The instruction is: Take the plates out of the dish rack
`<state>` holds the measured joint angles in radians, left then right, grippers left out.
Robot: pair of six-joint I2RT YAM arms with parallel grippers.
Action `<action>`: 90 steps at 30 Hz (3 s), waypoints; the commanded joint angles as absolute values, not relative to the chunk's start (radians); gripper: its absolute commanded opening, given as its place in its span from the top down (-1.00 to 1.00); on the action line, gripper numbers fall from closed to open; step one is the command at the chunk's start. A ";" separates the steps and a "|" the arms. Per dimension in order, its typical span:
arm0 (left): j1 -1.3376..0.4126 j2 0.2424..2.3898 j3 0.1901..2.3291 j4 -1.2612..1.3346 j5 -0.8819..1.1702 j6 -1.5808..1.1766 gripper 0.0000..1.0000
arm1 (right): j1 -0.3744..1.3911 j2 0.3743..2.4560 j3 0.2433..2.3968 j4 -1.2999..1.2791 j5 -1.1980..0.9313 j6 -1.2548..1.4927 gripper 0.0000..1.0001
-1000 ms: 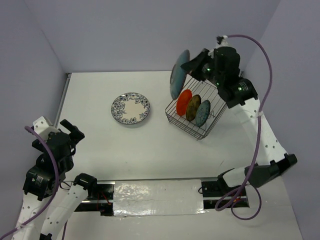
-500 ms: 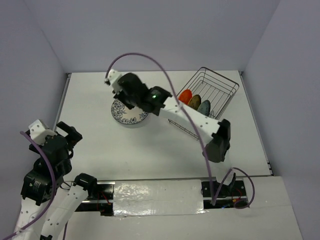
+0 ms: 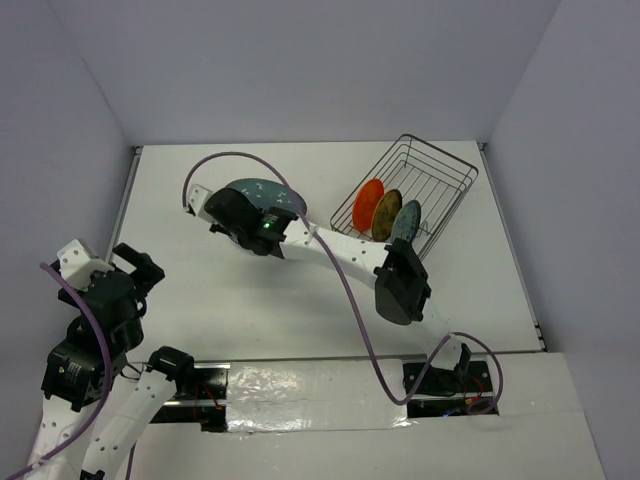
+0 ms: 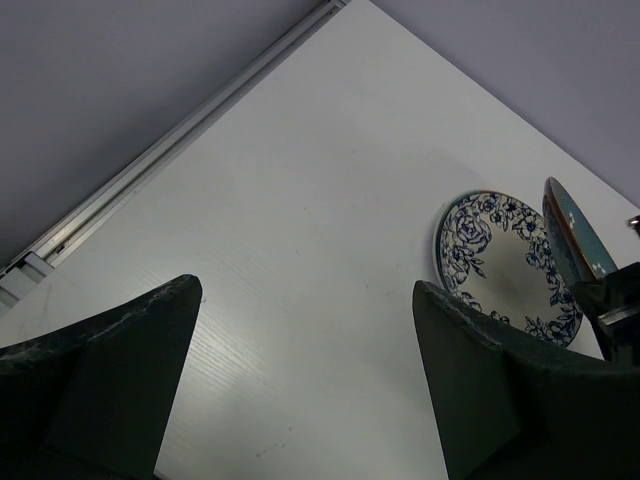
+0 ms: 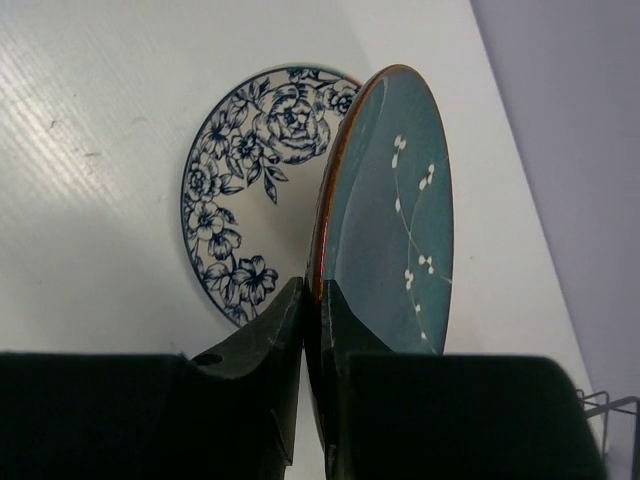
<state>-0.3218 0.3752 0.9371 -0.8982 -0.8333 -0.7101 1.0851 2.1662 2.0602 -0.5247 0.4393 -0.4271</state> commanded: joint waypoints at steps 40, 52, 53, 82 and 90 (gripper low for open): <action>-0.319 0.385 0.951 -0.861 -0.828 -0.686 -0.99 | 1.144 2.468 2.037 -0.077 0.750 -0.675 0.41; -0.319 0.383 0.951 -0.857 -0.827 -0.683 -0.99 | 1.134 2.528 2.115 -0.160 0.726 -0.641 -0.19; -0.319 0.382 0.950 -0.857 -0.827 -0.683 -0.99 | 1.132 2.525 2.114 -0.160 0.726 -0.637 -0.21; -0.321 0.383 0.948 -0.856 -0.822 -0.680 -0.99 | 0.974 1.849 1.761 -0.132 0.132 0.079 -1.00; -0.322 0.402 0.943 -0.844 -0.805 -0.667 -0.99 | 0.659 1.539 1.614 -0.542 0.287 0.560 -1.00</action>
